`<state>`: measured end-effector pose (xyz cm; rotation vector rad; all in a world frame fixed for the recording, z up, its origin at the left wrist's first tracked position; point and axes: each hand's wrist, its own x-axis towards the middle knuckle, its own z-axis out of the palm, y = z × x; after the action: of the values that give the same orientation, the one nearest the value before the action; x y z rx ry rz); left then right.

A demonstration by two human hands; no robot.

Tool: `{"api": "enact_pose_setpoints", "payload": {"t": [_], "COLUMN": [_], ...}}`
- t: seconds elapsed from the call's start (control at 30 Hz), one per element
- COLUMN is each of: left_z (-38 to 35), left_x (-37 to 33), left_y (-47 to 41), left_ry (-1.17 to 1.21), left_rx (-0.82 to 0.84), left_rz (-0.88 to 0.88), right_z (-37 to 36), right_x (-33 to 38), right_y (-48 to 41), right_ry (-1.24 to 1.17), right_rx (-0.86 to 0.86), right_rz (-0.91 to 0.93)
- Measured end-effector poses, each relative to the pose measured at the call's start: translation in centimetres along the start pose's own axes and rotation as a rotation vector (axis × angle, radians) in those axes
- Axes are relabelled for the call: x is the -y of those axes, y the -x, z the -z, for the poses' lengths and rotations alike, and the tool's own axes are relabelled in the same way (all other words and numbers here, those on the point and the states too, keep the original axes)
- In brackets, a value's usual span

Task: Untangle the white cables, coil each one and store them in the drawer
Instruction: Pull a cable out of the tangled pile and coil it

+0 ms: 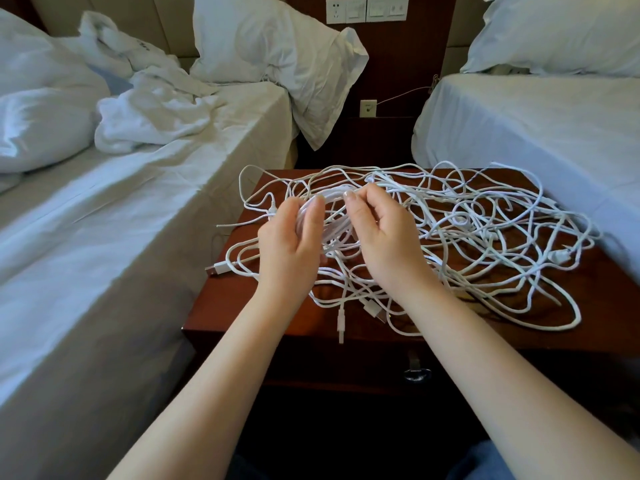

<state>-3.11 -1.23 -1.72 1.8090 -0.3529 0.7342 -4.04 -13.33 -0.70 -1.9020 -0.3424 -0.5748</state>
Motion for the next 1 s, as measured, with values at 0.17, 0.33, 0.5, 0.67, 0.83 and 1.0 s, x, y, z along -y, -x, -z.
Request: {"api": "enact_pose_setpoints", "payload": {"t": [0.17, 0.33, 0.5, 0.67, 0.83, 1.0], "left_z": [-0.6, 0.0, 0.6, 0.9, 1.7, 1.9], "left_x": [-0.8, 0.4, 1.6, 2.6, 3.2, 3.2], "left_y": [0.2, -0.5, -1.0, -1.6, -2.2, -2.3], "left_ry": [0.141, 0.032, -0.137, -0.208, -0.213, -0.171], "left_rx": [-0.229, -0.25, -0.207, -0.258, -0.319, -0.337], "left_rz": [0.078, -0.043, -0.143, -0.119, -0.051, -0.014], "right_z": [-1.7, -1.5, 0.0, -0.2, -0.8, -1.6], "right_x": [0.6, 0.2, -0.2, 1.2, 1.8, 1.8], "right_y": [0.7, 0.8, 0.3, 0.9, 2.1, 3.0], "right_ry": [-0.017, 0.165, 0.447, 0.327, 0.535, 0.704], "right_rx": [-0.067, -0.055, -0.165, 0.053, 0.321, 0.407], "right_rz": [0.034, 0.115, 0.234, 0.317, 0.31, 0.356]}}
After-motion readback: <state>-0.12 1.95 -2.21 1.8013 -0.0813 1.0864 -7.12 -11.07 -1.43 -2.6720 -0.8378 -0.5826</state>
